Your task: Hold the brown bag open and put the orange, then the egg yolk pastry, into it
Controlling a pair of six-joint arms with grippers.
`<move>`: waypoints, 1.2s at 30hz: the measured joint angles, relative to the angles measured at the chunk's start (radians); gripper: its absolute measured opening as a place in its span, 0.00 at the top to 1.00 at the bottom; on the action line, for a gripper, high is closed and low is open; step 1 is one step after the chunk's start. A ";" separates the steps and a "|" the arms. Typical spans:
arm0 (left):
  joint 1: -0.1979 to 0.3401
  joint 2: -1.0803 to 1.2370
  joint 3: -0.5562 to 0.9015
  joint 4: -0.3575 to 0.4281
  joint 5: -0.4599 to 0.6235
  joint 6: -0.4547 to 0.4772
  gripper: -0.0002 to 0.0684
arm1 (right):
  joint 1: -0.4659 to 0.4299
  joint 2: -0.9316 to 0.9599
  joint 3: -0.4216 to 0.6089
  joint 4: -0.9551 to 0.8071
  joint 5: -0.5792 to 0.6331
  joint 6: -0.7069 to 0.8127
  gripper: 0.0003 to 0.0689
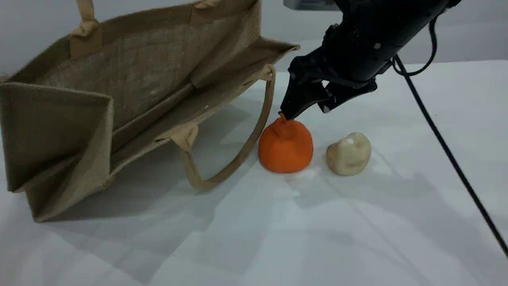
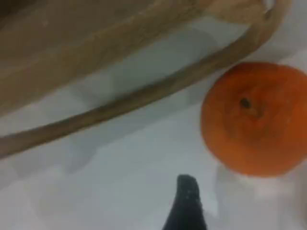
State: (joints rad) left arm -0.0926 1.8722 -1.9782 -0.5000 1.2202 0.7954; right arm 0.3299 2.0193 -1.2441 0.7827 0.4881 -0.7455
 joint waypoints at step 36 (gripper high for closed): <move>0.000 0.000 0.000 0.000 0.001 0.000 0.86 | 0.011 0.228 -0.191 0.031 -0.052 -0.025 0.42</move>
State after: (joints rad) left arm -0.0926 1.8722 -1.9782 -0.5000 1.2212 0.7956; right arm 0.3404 2.2476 -1.4356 0.8138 0.4365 -0.7708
